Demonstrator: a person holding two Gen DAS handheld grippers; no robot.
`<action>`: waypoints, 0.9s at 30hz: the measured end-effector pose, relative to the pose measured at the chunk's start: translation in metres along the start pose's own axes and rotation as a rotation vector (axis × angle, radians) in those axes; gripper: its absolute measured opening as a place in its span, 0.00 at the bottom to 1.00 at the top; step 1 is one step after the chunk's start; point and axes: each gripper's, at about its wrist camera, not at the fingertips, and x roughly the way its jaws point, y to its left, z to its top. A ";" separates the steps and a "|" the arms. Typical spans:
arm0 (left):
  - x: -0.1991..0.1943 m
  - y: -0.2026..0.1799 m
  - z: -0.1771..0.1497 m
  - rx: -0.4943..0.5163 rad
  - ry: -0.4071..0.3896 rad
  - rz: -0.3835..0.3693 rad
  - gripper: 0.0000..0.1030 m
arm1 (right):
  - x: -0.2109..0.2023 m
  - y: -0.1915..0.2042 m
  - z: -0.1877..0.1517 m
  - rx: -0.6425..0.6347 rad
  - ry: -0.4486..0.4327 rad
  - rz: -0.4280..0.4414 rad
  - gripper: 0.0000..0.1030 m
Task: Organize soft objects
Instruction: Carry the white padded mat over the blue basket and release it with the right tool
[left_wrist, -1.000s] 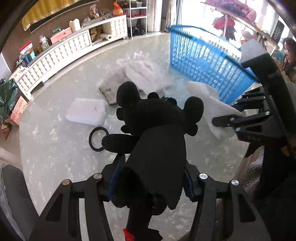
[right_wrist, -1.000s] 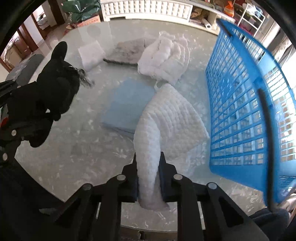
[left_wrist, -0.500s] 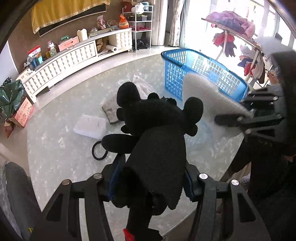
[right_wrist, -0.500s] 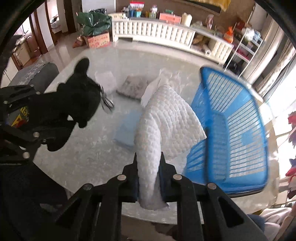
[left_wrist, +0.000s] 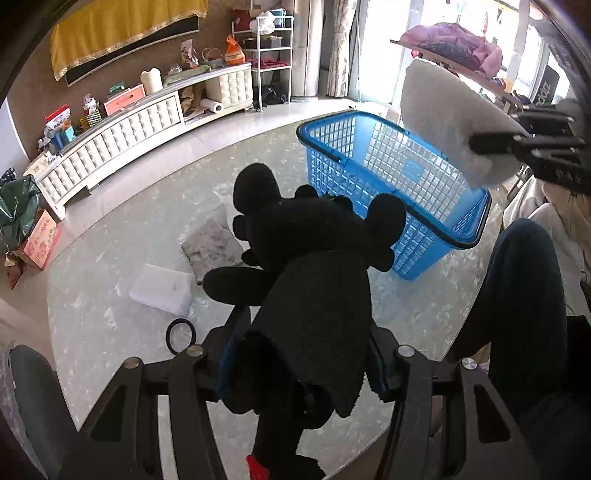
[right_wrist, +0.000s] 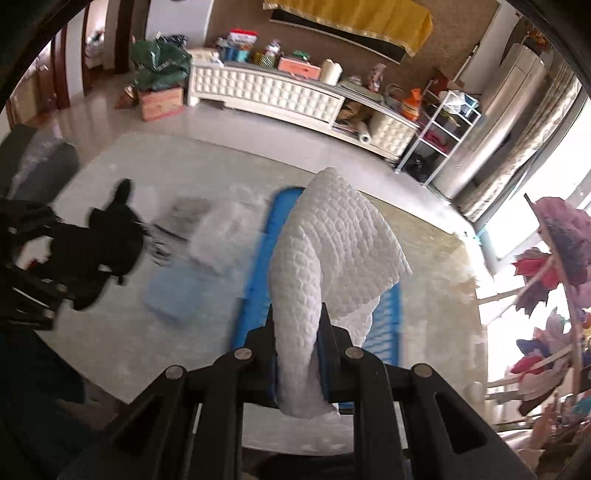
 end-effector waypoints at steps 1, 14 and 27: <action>0.003 0.000 0.001 0.002 0.005 0.000 0.53 | 0.008 -0.004 -0.002 -0.008 0.015 -0.011 0.15; 0.021 0.008 0.005 -0.031 0.055 0.023 0.53 | 0.118 -0.017 0.003 0.007 0.256 0.054 0.15; 0.027 0.015 0.007 -0.050 0.063 0.039 0.53 | 0.173 -0.011 0.007 0.056 0.405 0.165 0.17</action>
